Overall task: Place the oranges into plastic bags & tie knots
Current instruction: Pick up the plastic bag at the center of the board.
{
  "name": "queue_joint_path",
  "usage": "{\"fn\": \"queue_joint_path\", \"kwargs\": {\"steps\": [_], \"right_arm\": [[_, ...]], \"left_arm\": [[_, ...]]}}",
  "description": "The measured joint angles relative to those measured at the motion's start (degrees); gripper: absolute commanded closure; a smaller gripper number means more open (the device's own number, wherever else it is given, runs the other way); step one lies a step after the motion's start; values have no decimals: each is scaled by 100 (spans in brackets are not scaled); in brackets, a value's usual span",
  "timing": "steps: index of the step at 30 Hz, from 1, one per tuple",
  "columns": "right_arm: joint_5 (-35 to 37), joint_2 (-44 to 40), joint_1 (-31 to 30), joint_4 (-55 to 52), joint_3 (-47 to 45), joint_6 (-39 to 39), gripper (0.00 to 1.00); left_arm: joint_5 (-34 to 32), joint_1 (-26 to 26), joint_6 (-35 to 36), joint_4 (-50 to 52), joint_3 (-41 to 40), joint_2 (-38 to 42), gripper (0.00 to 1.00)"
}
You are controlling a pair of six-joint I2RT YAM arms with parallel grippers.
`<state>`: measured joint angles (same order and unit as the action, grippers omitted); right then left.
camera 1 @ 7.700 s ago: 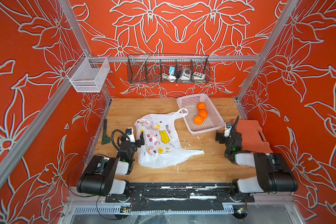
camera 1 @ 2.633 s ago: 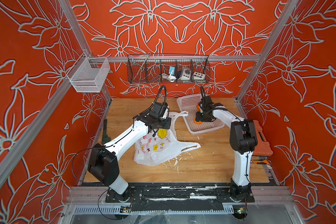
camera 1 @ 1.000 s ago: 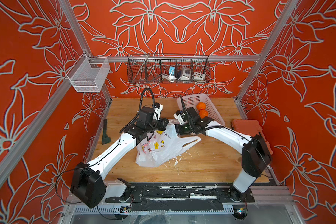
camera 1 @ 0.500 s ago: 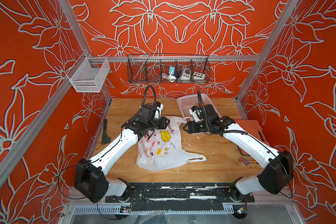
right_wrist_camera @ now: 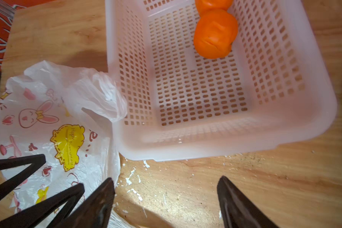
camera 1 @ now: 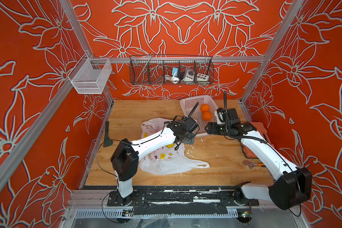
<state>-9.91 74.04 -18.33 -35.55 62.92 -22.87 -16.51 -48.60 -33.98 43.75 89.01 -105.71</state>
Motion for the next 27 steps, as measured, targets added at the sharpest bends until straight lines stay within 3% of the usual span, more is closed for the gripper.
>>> {"fn": "queue_joint_path", "kwargs": {"steps": [11, 15, 19, 25, 27], "right_arm": [[-59, -326, 85, 42, -649, 4, 13], [-63, -374, 103, 44, -686, 9, 13], [-79, -393, 109, 66, -686, 9, 13], [-151, -393, 109, 131, -695, 9, 13], [-177, -393, 109, 136, -708, 9, 13]], "left_arm": [[-1091, -170, -232, 911, 741, -1497, 12], [-1268, -168, -225, 1021, 728, -1582, 14], [-1377, -160, -225, 1054, 717, -1659, 23], [-1429, -96, -195, 1034, 566, -1740, 23], [-1434, -85, -192, 1003, 566, -1788, 31]]}}
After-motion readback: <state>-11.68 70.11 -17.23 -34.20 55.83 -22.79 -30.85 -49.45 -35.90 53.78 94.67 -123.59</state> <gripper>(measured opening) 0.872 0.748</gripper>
